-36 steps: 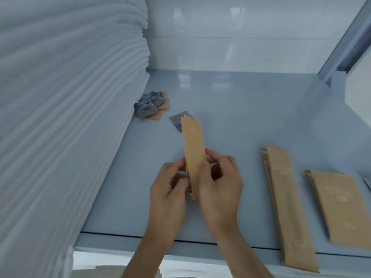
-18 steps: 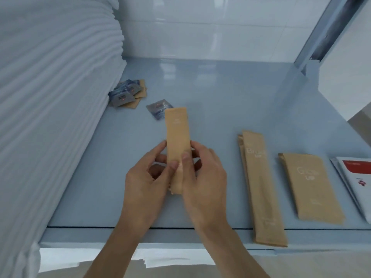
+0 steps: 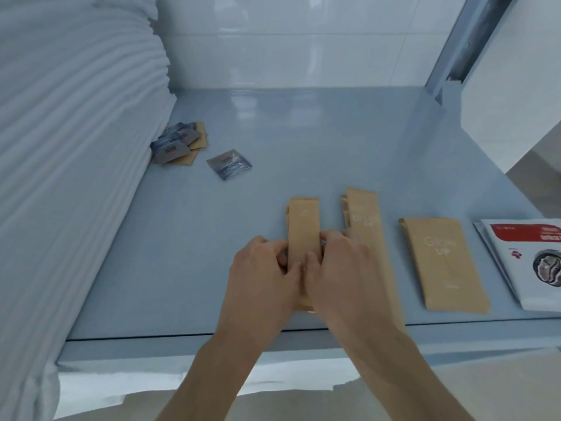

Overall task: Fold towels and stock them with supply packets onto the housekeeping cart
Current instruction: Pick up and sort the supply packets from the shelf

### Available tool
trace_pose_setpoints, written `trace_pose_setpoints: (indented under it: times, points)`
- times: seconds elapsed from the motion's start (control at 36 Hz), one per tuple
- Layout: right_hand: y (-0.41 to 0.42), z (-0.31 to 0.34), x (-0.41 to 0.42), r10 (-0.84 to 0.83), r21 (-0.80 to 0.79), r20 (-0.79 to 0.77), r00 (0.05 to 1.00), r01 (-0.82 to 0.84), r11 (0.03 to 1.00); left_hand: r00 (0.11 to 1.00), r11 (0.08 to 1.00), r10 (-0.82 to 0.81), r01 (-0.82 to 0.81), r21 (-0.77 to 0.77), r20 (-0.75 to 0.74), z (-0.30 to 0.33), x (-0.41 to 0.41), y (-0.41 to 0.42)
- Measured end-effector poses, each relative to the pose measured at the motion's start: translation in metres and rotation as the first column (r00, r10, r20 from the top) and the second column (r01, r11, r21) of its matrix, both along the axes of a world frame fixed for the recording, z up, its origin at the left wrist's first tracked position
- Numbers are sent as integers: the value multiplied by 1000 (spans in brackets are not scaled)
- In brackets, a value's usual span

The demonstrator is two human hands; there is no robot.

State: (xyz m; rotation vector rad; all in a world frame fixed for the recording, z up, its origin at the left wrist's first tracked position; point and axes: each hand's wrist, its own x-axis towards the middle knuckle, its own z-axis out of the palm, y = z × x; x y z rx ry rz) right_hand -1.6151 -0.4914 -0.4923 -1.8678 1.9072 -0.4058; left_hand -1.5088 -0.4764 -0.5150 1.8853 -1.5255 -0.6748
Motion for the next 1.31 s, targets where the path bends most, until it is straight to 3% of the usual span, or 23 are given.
trace_pose_setpoints:
  times: [0.28,0.42,0.67,0.89,1.06,1.19,1.31]
  points:
    - [-2,10,0,-7,18,-57,998,8,1000,975,999,-1,-11,50,224,11,3,1]
    - [-12,13,6,-11,-89,-72,997,5,996,986,993,104,-110,46,133,21,21,-1]
    - [-40,-7,46,199,-248,-22,980,-198,948,943,935,312,-327,-140,-120,13,62,-25]
    - [-87,-29,94,361,-302,-64,930,-362,882,916,885,379,-319,-339,128,-8,105,-66]
    - [-122,-32,125,397,-226,-68,915,-402,887,905,928,337,-273,-254,258,-12,130,-100]
    - [-119,-36,130,310,-329,-189,932,-357,874,935,943,303,-267,-198,183,-23,129,-106]
    - [-123,-29,128,303,-398,-269,914,-392,829,928,887,373,-357,-294,-1,-24,126,-104]
